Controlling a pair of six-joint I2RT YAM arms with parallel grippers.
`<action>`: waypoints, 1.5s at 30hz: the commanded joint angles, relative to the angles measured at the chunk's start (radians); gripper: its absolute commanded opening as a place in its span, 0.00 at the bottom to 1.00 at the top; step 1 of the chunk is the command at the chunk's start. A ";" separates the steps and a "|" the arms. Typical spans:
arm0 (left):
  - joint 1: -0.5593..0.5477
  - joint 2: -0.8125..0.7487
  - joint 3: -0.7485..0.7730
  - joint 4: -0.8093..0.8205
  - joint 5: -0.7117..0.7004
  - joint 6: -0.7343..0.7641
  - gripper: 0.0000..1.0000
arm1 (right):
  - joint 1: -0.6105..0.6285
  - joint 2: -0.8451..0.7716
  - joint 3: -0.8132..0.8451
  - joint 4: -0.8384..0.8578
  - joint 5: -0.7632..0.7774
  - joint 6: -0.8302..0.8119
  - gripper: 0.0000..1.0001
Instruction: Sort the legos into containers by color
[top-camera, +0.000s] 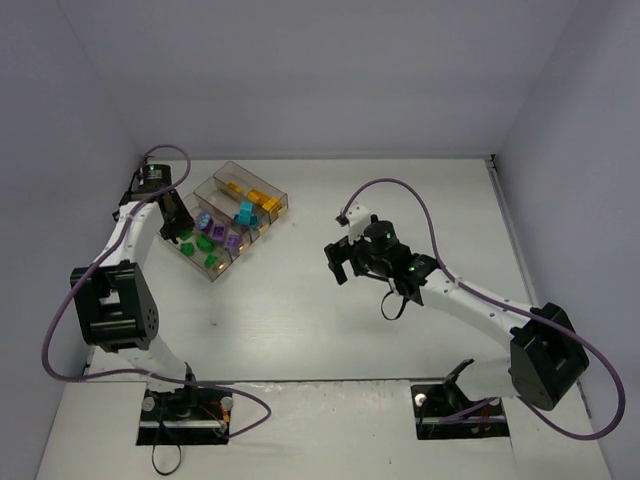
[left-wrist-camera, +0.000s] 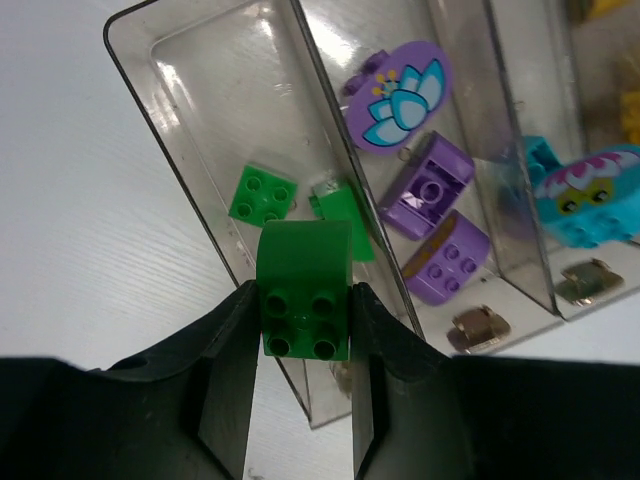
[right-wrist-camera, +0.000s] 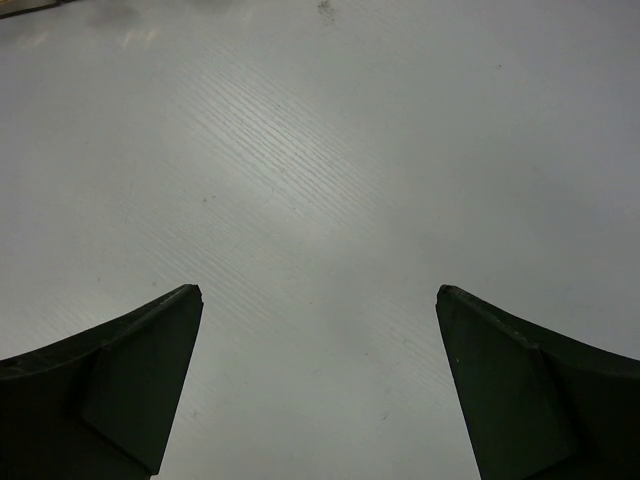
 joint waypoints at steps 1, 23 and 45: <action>0.011 0.039 0.053 0.040 -0.084 -0.035 0.22 | -0.010 -0.014 0.034 0.047 0.030 0.018 1.00; 0.026 -0.323 0.103 -0.030 -0.003 0.017 0.72 | -0.135 -0.088 0.326 -0.117 0.369 0.148 1.00; -0.014 -0.670 0.326 -0.362 -0.170 0.132 0.76 | -0.189 -0.230 0.486 -0.148 0.555 0.018 1.00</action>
